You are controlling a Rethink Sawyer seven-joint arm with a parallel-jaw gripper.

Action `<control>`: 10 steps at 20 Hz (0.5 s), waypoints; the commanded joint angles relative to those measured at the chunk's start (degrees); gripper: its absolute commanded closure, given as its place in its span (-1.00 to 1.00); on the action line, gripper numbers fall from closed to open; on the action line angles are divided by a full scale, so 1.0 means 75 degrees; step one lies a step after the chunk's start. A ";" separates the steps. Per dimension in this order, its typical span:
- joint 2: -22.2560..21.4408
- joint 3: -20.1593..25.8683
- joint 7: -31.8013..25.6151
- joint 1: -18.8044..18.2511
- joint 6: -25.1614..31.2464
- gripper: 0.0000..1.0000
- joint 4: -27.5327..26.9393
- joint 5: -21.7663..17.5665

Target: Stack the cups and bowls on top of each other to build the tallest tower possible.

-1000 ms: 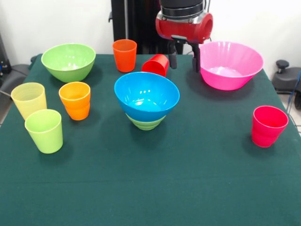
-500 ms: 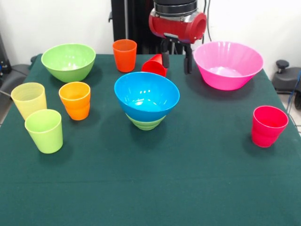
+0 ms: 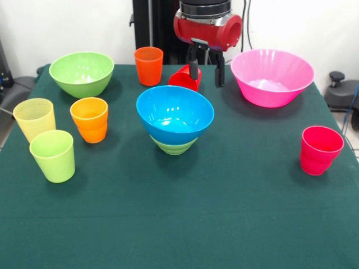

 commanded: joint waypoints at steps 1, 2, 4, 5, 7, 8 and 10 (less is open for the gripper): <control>0.0423 -0.0023 0.0980 0.0426 0.0012 -1.00 0.0496 -0.0028; 0.0363 -0.0066 0.0968 0.0461 0.0071 -1.00 0.0558 -0.0053; 0.0247 -0.0042 0.0909 0.0464 0.0049 -1.00 0.0754 -0.0042; 0.0204 -0.0012 0.0880 0.0437 -0.0015 -1.00 0.0851 -0.0022; 0.0136 0.0087 0.0831 0.0393 -0.0093 -1.00 0.1002 0.0047; 0.0086 0.0102 0.0828 0.0403 -0.0098 -1.00 0.1056 0.0063; -0.0061 0.0143 0.0780 0.0391 -0.0042 -1.00 0.1211 0.0094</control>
